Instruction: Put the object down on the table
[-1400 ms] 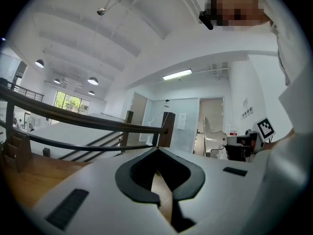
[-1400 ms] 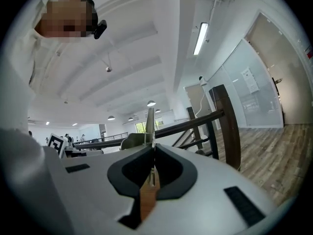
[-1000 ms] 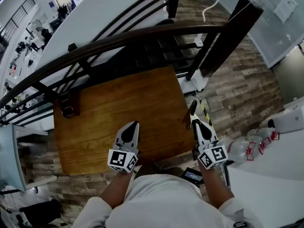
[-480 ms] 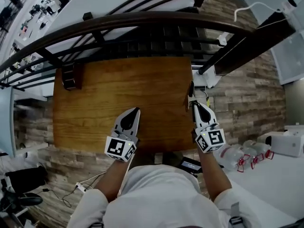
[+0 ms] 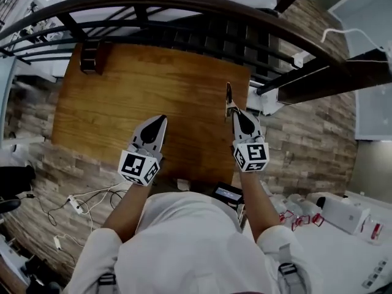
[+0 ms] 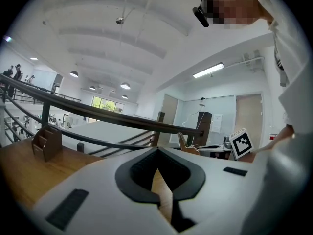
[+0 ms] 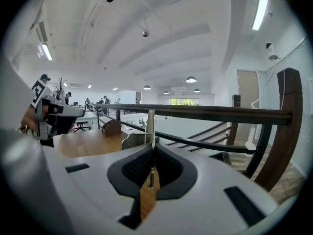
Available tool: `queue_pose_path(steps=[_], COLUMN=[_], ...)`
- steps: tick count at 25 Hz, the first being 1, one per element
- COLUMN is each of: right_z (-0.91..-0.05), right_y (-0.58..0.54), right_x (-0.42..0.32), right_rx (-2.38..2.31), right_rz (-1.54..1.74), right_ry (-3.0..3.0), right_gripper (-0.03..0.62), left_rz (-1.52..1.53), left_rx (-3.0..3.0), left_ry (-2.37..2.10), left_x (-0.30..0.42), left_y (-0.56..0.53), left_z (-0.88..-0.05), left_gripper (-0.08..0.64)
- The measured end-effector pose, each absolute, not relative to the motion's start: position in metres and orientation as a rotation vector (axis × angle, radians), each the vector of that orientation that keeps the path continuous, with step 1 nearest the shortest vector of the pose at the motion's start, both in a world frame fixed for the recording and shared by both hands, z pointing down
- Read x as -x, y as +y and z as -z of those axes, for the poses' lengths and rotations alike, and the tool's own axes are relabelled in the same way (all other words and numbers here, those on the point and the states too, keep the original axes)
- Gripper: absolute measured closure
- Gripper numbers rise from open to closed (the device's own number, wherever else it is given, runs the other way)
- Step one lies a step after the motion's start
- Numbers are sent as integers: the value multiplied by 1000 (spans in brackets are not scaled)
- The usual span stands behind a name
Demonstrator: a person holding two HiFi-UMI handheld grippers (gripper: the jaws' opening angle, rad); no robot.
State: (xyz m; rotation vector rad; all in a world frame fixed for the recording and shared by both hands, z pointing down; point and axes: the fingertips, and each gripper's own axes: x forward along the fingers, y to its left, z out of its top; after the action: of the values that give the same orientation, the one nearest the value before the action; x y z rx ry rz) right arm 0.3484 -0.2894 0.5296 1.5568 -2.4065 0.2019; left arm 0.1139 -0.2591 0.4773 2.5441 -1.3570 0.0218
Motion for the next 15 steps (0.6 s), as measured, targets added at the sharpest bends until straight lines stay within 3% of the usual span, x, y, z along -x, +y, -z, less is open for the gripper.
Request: queue_pose_path(steps=[15], right_z=[-597], right_y=[-336], right_x=[-320], right_rx=[-1243], right_rz=[43], right_ry=[-2202], right_gripper=[567], left_rz=[-9], left_rx=[-2489], left_ry=[-1418], left_x=[-106], left_y=[-267], left_z=[-505], left_gripper=[545])
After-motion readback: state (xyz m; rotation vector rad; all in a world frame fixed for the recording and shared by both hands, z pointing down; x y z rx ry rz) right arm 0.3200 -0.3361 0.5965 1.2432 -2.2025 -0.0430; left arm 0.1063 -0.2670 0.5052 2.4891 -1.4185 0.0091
